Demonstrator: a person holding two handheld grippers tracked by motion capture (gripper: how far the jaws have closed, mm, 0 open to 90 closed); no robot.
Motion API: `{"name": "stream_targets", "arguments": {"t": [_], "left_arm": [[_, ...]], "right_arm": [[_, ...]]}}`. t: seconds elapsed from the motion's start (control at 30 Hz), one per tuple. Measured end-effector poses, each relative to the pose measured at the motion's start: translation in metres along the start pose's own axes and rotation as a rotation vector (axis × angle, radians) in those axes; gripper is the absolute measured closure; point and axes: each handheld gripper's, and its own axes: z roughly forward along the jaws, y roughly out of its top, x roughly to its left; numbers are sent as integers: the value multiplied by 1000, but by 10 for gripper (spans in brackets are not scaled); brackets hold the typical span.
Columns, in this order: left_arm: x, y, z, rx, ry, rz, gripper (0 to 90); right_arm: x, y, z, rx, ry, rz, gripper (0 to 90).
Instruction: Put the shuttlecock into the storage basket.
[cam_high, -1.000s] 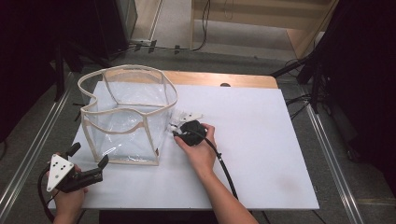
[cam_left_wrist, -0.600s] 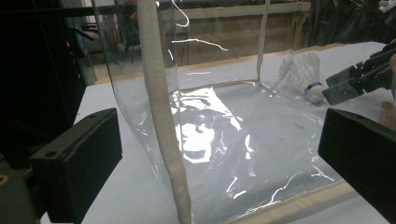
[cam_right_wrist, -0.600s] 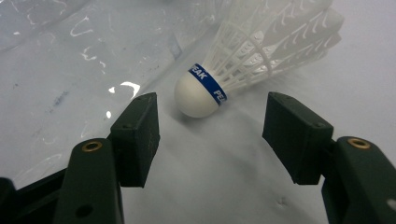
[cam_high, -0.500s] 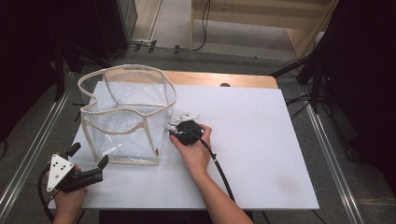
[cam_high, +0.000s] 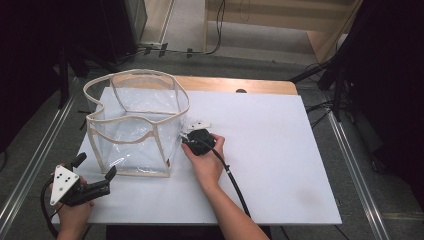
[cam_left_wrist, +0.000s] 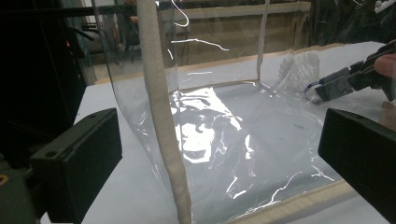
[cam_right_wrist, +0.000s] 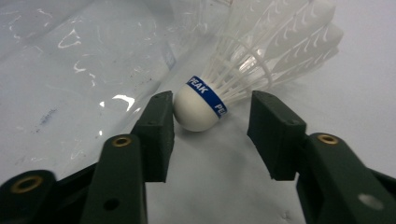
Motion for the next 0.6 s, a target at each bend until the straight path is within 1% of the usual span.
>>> {"name": "stream_targets", "arguments": {"t": [0.1,0.2,0.27,0.4,0.43,0.47,0.53,0.6], "left_arm": [[0,0,0,0,1,-1,3],[0,0,0,0,0,-1,3],[0,0,0,-1,0,-1,3],[0,0,0,-1,0,-2,3],[0,0,0,0,0,-1,3],[0,0,0,-1,0,-1,3],[0,0,0,0,0,-1,3],[0,0,0,0,1,0,3]], "right_arm": [[0,0,0,4,4,-5,588],[-1,0,-1,5,0,-11,612],[-4,0,-2,1,8,-12,671],[-7,0,-4,3,5,-15,683],[-10,0,-5,4,-6,-14,687],[-10,0,-5,4,-6,-14,687],[-16,0,-7,6,-16,-7,687],[-17,-1,-7,8,-17,-1,686]]}}
